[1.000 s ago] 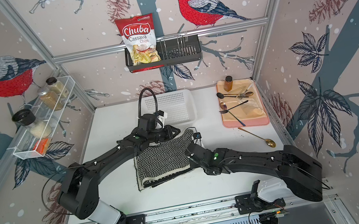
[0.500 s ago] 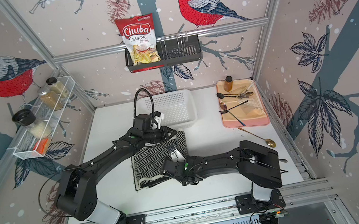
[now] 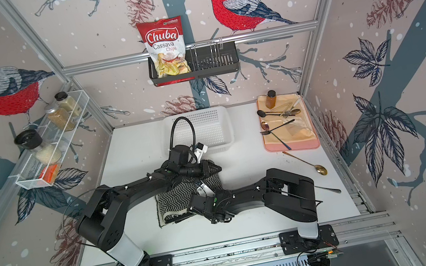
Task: Roll up the scarf and place it into the basket
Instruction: Roll the scarf at the center of the board.
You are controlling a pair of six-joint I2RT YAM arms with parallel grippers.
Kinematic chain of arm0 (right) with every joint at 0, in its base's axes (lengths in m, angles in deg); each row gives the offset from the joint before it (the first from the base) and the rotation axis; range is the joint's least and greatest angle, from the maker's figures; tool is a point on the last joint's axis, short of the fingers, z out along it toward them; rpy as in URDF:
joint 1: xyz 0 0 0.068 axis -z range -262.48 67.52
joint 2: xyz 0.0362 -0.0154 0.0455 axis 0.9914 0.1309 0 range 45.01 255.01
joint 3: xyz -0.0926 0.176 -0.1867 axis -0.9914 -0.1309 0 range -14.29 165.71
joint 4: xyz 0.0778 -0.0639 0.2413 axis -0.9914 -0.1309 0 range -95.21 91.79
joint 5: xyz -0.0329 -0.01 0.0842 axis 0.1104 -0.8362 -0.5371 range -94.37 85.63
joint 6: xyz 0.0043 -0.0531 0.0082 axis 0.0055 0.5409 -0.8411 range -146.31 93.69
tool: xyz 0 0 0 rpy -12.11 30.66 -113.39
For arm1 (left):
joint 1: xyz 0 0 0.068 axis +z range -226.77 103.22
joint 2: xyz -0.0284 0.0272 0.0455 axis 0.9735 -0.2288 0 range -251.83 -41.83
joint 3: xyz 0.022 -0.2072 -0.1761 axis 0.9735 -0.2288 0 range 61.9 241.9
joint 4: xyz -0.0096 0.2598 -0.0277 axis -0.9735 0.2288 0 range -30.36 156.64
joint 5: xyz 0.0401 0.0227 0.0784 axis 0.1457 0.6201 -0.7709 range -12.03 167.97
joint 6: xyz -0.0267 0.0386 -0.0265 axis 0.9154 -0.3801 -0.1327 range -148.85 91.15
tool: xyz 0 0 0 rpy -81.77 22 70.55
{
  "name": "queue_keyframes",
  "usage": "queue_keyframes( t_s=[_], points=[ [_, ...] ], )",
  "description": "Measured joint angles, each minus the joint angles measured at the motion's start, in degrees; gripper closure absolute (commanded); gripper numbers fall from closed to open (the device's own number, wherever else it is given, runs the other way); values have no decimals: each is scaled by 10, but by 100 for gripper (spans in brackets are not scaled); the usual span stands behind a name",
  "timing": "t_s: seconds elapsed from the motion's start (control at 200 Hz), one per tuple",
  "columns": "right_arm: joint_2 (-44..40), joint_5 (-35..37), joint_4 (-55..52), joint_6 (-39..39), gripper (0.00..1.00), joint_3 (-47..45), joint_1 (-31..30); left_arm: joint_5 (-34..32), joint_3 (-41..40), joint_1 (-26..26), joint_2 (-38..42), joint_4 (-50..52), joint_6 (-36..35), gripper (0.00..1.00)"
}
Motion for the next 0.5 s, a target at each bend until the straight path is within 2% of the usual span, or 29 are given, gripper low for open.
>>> queue_keyframes(
  t_s=[0.06,0.13,0.285,0.435,0.5],
  points=[
    [-18,-13,5,-2,56,-13,0,-10,-10,5,-7,-2,7,82],
    [-53,-20,13,-10,36,-38,0,-18,-20,14,-16,0,8,83],
    [-165,-42,38,-47,25,-128,13,-34,-30,31,-35,1,7,83],
    [-296,-86,84,-82,23,-230,53,-35,-30,32,-49,1,3,84],
    [-344,-114,110,-95,24,-269,93,-35,-31,33,-50,1,2,84]
  ],
)
